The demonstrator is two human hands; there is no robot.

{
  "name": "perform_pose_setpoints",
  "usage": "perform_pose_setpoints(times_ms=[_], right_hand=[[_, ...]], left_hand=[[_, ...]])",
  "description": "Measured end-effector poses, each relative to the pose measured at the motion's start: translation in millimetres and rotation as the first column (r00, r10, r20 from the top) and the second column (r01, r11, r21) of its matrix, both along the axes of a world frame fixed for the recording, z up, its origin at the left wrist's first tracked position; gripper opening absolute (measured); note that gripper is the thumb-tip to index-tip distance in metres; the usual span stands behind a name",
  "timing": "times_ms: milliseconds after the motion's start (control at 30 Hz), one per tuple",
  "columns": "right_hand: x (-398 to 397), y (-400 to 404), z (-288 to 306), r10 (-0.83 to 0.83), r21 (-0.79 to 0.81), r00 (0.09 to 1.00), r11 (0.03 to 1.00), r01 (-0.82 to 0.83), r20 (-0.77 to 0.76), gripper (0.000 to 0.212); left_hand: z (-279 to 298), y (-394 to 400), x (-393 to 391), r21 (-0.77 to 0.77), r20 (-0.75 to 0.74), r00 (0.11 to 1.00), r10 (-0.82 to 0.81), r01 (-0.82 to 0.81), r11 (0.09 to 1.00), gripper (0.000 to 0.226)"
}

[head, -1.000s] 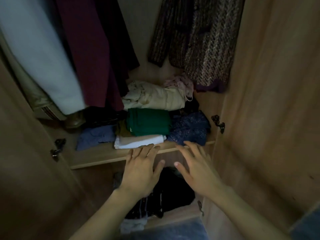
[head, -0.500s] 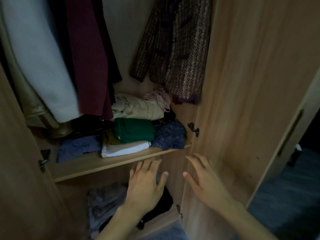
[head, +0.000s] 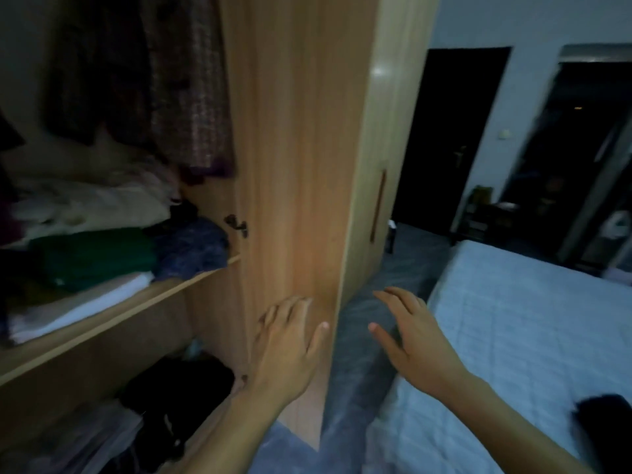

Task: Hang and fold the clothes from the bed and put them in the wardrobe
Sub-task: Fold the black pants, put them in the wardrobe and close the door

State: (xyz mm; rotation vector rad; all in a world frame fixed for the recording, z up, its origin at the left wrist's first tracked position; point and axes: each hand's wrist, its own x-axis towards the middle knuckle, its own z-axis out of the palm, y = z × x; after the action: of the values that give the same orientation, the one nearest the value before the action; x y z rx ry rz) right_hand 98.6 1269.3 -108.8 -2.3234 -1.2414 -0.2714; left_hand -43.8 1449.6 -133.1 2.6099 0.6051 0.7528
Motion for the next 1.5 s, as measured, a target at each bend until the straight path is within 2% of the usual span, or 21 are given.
perform_pose_setpoints(times_ms=[100, 233, 467, 633, 833, 1033, 1200, 1500], right_hand=[[11.4, -62.9, -2.6, -0.099, 0.036, 0.995, 0.994, 0.1, -0.018, 0.055], [27.3, -156.4, -12.9, -0.206, 0.079, 0.976, 0.974, 0.211, -0.066, 0.055], [40.3, -341.8, -44.5, -0.372, 0.051, 0.919, 0.923, 0.381, -0.13, 0.056], [38.1, -450.5, -62.2, -0.505, 0.055, 0.838, 0.85, 0.525, -0.206, 0.057], [40.0, -546.5, -74.9, -0.66, 0.048, 0.706, 0.721, 0.691, -0.257, 0.056], [65.3, -608.1, -65.5, -0.755, 0.002, 0.62, 0.634, 0.773, -0.215, 0.055], [110.5, -615.8, -60.1, -0.802, -0.01, 0.565, 0.578, 0.816, -0.195, 0.055], [204.3, -587.6, -60.5, -0.805, -0.037, 0.561, 0.577, 0.816, -0.194, 0.053]], left_hand=[[6.6, -46.4, 27.0, -0.007, 0.007, 0.994, -0.106, 0.106, 0.994, 0.063], [8.1, -121.2, 65.0, 0.018, 0.01, 0.981, -0.194, 0.194, 0.981, 0.05], [-12.5, -302.0, 122.1, -0.016, -0.062, 0.93, -0.362, 0.362, 0.932, 0.05], [-28.3, -405.9, 153.8, -0.019, -0.108, 0.858, -0.503, 0.504, 0.864, 0.05], [-31.0, -489.4, 209.7, -0.015, -0.131, 0.744, -0.655, 0.659, 0.752, 0.049], [-25.2, -531.5, 285.7, -0.073, -0.057, 0.696, -0.716, 0.712, 0.698, 0.046], [-35.6, -538.4, 340.0, -0.081, -0.048, 0.648, -0.76, 0.756, 0.65, 0.043], [-51.9, -497.3, 445.7, -0.178, -0.005, 0.681, -0.732, 0.72, 0.671, 0.042]])
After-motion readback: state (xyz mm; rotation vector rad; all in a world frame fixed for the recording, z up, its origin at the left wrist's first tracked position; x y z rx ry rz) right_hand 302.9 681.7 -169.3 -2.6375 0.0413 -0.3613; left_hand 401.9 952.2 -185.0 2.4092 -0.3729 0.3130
